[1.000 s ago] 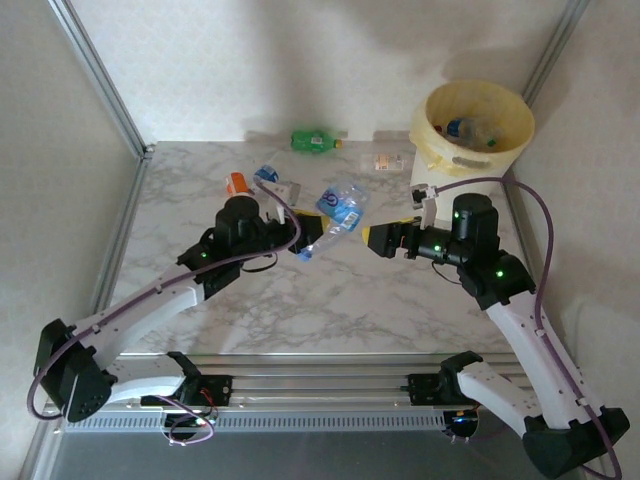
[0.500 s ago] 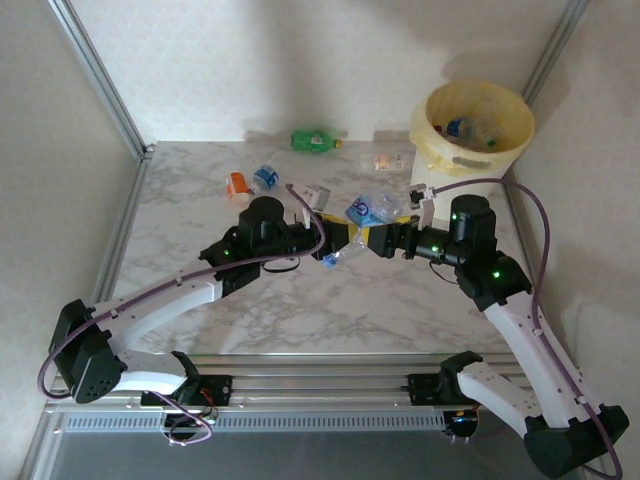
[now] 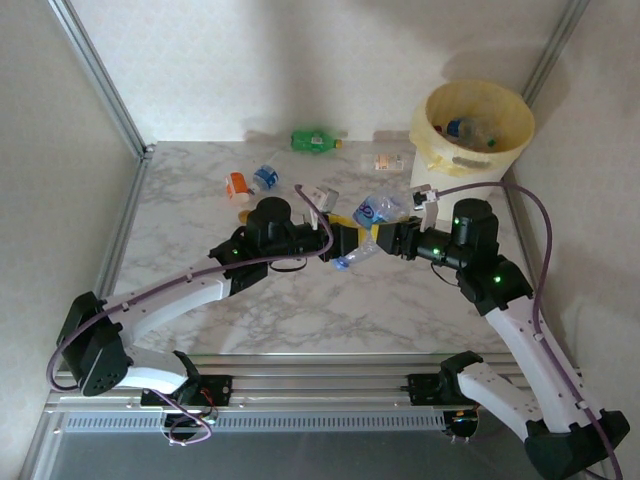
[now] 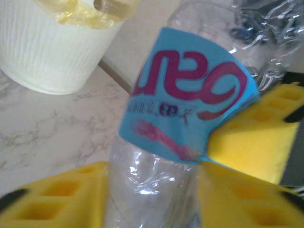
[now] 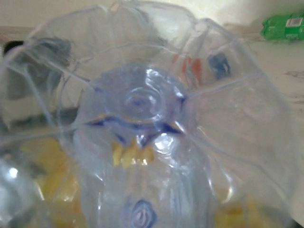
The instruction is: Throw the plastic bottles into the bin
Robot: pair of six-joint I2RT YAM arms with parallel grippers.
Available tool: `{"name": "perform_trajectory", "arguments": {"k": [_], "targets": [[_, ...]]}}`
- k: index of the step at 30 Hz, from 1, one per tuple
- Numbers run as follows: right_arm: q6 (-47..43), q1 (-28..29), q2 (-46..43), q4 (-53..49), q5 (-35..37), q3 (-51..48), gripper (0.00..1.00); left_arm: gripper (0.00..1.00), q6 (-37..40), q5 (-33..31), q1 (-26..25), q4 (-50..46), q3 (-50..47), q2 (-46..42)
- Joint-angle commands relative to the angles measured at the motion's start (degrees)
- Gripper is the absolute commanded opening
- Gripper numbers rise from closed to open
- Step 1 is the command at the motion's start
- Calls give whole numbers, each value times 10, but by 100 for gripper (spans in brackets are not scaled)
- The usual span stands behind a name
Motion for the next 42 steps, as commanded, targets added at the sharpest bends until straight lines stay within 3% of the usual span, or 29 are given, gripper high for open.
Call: {"name": "perform_trajectory", "arguments": {"k": [1, 4, 10, 13, 18, 26, 42], "targets": [[-8, 5, -13, 13, 6, 7, 28, 83, 5, 6, -10, 15, 5, 5], [-21, 4, -17, -18, 49, 22, 27, 99, 14, -45, -6, -10, 5, -7], [-54, 4, -36, -87, 215, 59, 21, 100, 13, -146, 22, -53, -17, -76], [-73, 4, -64, -84, 305, 62, 21, 100, 15, -178, 28, -54, -38, -118], [-111, 5, -113, -49, 390, 60, 21, 100, 22, -211, 36, -73, -57, -158], [-144, 4, -124, -37, 443, 74, 20, 100, 18, -210, 48, -73, -69, -166], [-169, 5, -122, 5, 476, 64, 19, 100, 17, -201, 55, -66, -80, -163]]}}
